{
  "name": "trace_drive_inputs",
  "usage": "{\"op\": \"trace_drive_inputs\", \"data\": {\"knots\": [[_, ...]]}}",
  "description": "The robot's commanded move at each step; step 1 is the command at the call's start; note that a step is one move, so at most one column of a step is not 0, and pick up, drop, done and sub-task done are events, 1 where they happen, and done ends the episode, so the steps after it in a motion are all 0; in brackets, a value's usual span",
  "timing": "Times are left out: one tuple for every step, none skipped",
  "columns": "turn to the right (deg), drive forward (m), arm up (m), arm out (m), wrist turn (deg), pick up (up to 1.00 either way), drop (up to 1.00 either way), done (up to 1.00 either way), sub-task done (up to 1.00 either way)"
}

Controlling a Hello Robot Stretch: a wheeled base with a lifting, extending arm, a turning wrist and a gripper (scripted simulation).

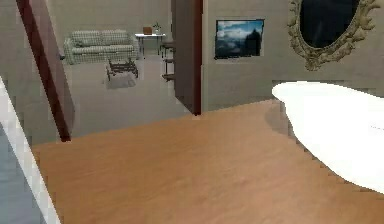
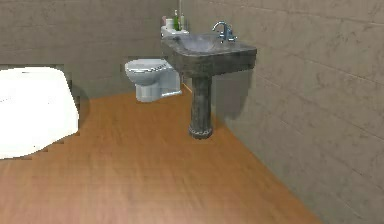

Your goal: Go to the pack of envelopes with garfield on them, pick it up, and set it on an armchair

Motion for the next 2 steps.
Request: {"op": "trace_drive_inputs", "data": {"knots": [[0.0,0.60,0.00,0.00,0.0,0.00,0.00,0.00,0.00],[-24.0,0.00,0.00,0.00,0.0,0.00,0.00,0.00,0.00]]}}
